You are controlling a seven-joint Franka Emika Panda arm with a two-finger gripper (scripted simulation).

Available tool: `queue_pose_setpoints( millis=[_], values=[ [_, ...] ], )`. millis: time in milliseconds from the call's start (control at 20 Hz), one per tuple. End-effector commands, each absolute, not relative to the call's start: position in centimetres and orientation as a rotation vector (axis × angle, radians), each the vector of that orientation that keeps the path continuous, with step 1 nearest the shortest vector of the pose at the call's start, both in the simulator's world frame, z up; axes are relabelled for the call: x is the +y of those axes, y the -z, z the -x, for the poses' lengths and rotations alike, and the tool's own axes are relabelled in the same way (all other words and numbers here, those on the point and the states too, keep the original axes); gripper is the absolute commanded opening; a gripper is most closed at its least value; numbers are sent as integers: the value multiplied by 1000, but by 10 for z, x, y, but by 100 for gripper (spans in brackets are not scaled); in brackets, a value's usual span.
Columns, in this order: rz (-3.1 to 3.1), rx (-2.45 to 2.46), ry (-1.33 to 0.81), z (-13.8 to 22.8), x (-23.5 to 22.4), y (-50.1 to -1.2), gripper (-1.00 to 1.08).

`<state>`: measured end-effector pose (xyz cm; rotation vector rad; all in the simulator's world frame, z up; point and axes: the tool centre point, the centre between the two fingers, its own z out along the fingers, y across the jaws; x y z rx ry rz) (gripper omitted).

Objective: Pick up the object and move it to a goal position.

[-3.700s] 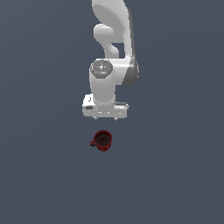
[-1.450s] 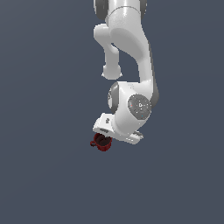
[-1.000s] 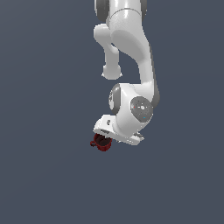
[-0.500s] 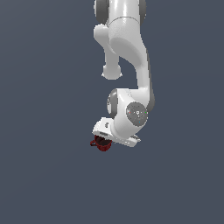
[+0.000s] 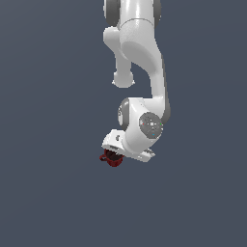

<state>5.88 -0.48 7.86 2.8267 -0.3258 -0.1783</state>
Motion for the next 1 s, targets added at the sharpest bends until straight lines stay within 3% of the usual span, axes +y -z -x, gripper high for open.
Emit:
queue_pose_setpoints(
  millis=[0, 500, 950],
  values=[
    [-2827, -326, 178, -59, -5, -79, -100],
    [-2827, -326, 179, -45, -15, -84, -100],
    [-2828, -326, 180, -9, -43, -99, -100]
  ],
)
